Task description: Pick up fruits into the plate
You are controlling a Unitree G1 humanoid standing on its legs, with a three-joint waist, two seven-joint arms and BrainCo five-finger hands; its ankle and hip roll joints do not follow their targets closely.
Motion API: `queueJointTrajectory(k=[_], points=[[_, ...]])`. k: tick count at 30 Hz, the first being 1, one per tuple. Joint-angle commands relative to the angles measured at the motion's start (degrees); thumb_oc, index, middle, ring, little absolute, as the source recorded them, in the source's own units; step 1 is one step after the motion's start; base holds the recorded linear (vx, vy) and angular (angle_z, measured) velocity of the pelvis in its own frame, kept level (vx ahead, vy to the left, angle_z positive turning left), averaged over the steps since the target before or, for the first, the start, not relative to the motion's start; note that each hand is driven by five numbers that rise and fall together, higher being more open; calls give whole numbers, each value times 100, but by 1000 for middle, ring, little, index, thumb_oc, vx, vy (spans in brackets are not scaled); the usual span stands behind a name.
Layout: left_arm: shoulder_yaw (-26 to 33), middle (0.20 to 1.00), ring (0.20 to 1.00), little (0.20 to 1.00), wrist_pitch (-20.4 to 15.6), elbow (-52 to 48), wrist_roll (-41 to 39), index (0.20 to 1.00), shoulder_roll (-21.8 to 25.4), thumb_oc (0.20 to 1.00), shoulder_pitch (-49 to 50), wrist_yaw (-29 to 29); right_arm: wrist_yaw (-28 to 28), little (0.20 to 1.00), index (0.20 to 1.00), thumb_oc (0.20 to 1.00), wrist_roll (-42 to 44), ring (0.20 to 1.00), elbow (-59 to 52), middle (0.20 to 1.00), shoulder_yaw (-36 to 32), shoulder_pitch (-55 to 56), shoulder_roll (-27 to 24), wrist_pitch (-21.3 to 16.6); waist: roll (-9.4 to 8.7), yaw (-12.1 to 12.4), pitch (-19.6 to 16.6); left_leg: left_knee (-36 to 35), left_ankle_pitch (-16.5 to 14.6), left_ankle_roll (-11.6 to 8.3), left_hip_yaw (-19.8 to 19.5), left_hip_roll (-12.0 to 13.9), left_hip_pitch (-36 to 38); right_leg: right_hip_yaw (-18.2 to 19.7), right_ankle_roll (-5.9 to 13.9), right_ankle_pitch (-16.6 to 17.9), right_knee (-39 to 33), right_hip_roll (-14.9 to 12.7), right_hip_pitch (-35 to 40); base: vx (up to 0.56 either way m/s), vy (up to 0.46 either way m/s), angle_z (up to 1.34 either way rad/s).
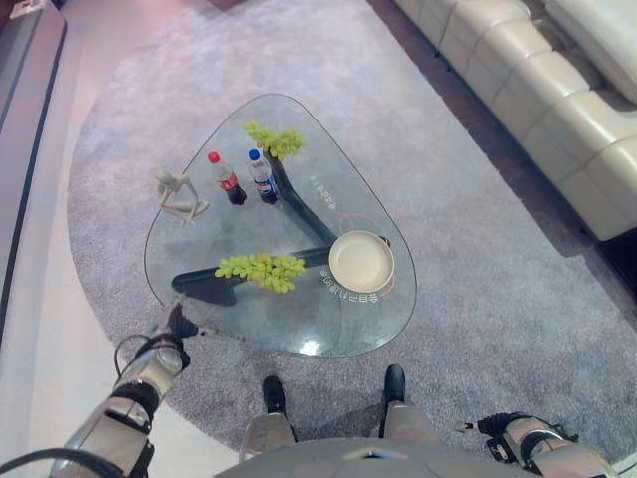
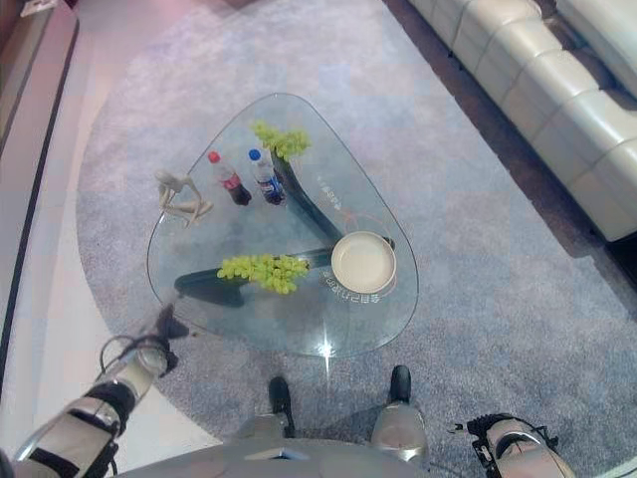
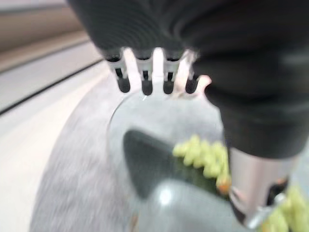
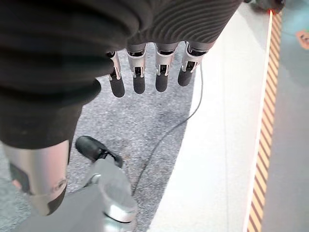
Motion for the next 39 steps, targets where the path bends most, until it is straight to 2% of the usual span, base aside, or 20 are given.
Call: queueJointTrajectory(k=[1, 5, 11, 13, 17, 22, 26, 30, 34, 39], points=[[-66, 1000, 1000, 1000, -20, 98, 372, 1000, 636, 1000, -818, 504, -100, 1000, 1000, 1000, 349, 1000, 117, 1000, 399, -343, -102, -74, -162, -54, 416, 134, -312, 223, -50, -212, -338, 35, -7, -484, 484, 25, -217, -89, 1, -5], [-177, 1000, 1000, 1000, 102, 85, 714, 1000, 1013, 1000, -1440, 748, -121, 1000, 1000, 1000, 536, 1000, -73, 1000, 512, -500, -182, -138, -240, -40, 743, 279, -290, 228, -158, -275, -681, 130, -55, -490, 654, 75, -542, -103, -15, -6], [-517, 1000, 1000, 1000, 205, 307, 1445, 1000, 1474, 1000, -2246, 1030, -170, 1000, 1000, 1000, 871, 1000, -251, 1000, 597, -777, -344, -239, -322, -81, 1152, 568, -340, 227, -90, -380, -1128, 139, -87, -430, 813, 92, -1007, -88, -8, -1], [-563, 1000, 1000, 1000, 239, 384, 1498, 1000, 1506, 1000, -2343, 1118, -178, 1000, 1000, 1000, 921, 1000, -281, 1000, 595, -836, -378, -245, -339, -91, 1216, 693, -362, 227, -79, -404, -1258, 134, -95, -426, 887, 91, -1127, -59, 2, 0], [-774, 1000, 1000, 1000, 487, 594, 2123, 1000, 1529, 1000, -2698, 1327, -173, 1000, 1000, 1000, 1098, 1000, -328, 1000, 543, -1046, -589, -284, -390, -131, 1473, 1249, -467, 232, -54, -480, -1770, 73, -128, -455, 1266, 50, -1560, -81, 16, 1], [-1041, 1000, 1000, 1000, 545, 863, 2213, 1000, 1492, 1000, -3105, 1495, -247, 1000, 1000, 1000, 1222, 1000, -359, 1000, 549, -1260, -695, -239, -483, -230, 1560, 1593, -524, 273, 12, -519, -2380, 71, -113, -462, 1641, 23, -2245, -60, 6, 2], [-1318, 1000, 1000, 1000, 391, 866, 2345, 1000, 1439, 1000, -3312, 1298, -429, 1000, 1000, 1000, 1604, 1000, -365, 1000, 453, -1399, -812, -222, -491, -295, 1560, 1760, -582, 277, 71, -516, -2776, 55, -98, -456, 1791, 42, -2679, -39, -7, 6], [-1523, 1000, 1000, 1000, 155, 851, 2152, 1000, 1359, 1000, -3390, 1029, -594, 1000, 1000, 1000, 1807, 1000, -459, 1000, 313, -1619, -971, -232, -532, -347, 1560, 1782, -602, 276, 140, -506, -3000, 28, -83, -418, 1815, 94, -2948, -22, -11, 2], [-1659, 1000, 1000, 1000, -190, 756, 2109, 1000, 1318, 1000, -3408, 1025, -564, 1000, 1000, 1000, 1887, 1000, -510, 1000, 198, -1801, -1184, -207, -565, -377, 1560, 1806, -576, 245, 168, -475, -3173, 36, -91, -400, 1837, 149, -3120, -7, -7, -2], [-1851, 1000, 1000, 1000, -415, 695, 2129, 1000, 1313, 1000, -3520, 1034, -507, 1000, 1000, 1000, 1918, 1000, -566, 1000, 160, -1834, -1316, -208, -593, -427, 1560, 1901, -593, 236, 163, -466, -3383, 67, -114, -376, 1899, 182, -3336, 0, 0, 0]])
